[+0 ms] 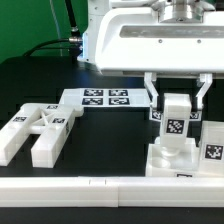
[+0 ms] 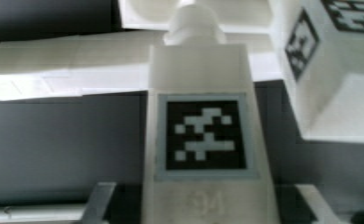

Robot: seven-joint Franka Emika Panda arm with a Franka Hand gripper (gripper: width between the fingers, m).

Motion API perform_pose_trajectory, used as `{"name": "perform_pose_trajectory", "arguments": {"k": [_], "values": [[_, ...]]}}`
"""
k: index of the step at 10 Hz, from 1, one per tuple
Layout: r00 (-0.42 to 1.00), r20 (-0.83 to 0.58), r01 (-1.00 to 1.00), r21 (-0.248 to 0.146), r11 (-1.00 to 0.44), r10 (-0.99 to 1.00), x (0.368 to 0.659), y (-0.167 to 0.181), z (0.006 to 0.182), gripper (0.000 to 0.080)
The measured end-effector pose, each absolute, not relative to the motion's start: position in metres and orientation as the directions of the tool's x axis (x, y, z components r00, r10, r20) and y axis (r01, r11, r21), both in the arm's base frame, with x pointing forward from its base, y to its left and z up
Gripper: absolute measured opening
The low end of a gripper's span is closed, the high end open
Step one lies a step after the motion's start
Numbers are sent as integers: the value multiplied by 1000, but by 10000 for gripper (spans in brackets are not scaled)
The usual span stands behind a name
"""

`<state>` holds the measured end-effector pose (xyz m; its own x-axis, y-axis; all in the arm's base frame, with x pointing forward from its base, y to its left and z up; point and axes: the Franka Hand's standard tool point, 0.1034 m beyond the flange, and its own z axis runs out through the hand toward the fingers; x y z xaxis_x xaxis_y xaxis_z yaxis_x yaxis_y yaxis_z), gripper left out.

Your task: Assemble chair

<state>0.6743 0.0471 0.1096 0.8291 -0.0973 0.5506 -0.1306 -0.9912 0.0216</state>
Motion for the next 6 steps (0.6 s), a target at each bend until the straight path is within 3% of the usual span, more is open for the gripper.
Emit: {"name": "perform_pose_trajectory", "arguments": {"k": [2,6], "values": [[836,546,-99,56,-993,-53,674,37,106,291],[810,586,-88,61,-994,-36,674,40,104,291]]}}
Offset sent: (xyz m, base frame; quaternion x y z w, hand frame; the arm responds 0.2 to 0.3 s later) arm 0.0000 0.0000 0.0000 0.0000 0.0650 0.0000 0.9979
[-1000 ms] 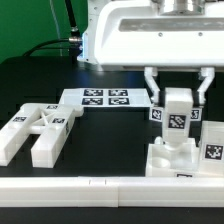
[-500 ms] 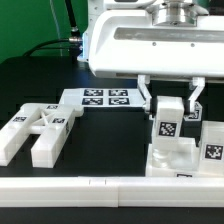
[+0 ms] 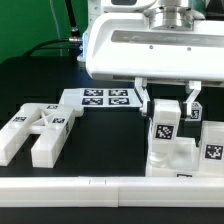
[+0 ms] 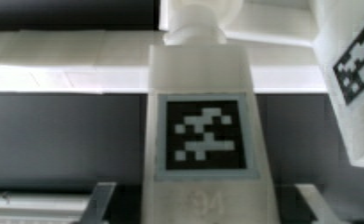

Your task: Assemble chair

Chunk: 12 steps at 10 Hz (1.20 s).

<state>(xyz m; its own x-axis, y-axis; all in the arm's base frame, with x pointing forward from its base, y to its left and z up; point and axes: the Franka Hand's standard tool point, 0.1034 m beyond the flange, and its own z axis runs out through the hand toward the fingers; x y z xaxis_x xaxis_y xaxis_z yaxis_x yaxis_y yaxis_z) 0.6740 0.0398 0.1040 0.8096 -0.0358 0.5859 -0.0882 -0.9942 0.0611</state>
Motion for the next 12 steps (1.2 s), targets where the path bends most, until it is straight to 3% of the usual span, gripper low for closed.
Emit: {"name": "perform_pose_trajectory", "arguments": {"k": [8,12], "values": [[828,561,-67,80,-995,-10,662,44,86,291],[794,607,-65,84,-994,-1,666,46,85,291]]}}
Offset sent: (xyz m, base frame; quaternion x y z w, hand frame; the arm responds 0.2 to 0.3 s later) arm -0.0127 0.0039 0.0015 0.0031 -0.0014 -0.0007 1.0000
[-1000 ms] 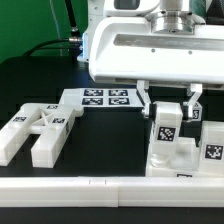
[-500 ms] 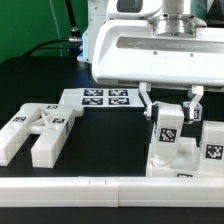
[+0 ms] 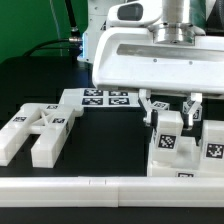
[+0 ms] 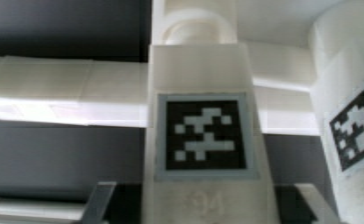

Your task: Assemble chair

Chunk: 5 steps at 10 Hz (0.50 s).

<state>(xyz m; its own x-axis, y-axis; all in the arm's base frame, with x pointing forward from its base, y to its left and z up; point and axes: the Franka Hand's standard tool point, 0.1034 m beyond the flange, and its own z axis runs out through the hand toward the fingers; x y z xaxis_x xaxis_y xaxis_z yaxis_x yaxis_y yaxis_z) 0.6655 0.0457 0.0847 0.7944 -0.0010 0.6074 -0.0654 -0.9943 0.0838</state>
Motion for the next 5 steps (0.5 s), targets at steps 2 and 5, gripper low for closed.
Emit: {"name": "perform_pose_trajectory", "arguments": {"k": [2,5], "values": [[773,635,-61,91,-994,11,667,46,85,291],[775,632,-54,100,-994,22,667,45,85,528]]}}
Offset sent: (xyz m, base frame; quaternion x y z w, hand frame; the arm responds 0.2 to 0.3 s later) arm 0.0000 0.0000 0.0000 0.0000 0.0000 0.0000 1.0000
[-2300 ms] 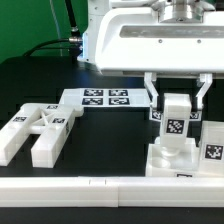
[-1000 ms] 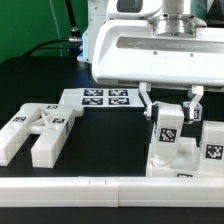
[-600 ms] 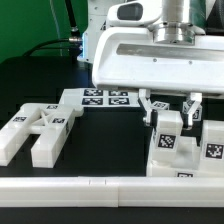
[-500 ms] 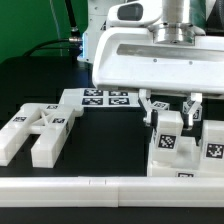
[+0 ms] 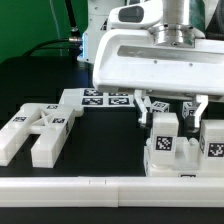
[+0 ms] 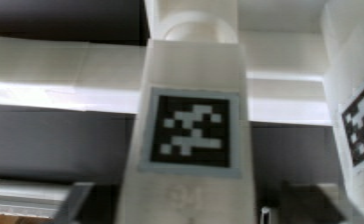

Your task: Assemble chair

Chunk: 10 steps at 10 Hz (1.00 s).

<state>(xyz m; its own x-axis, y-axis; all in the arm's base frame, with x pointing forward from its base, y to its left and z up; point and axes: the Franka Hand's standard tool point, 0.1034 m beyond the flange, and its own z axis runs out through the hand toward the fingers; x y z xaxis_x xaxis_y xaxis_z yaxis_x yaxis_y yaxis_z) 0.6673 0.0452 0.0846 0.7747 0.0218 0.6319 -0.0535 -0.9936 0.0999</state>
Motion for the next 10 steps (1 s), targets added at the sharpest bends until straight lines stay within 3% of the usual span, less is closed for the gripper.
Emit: {"name": "perform_pose_trajectory", "arguments": {"k": [1,2,3,6,9,10], "values": [[775,632,-52,101,-993,24,667,45,85,528],[775,631,-49,104,-993,28,667,45,85,624],[775,631,-46,107,-993,32,667,45,85,641],[776,629,-36,115,-993,45,667,45,85,649],[772,633,-18,121,-992,63,675,41,110,649],[780,623,-17,119,-993,61,674,41,109,649]]}}
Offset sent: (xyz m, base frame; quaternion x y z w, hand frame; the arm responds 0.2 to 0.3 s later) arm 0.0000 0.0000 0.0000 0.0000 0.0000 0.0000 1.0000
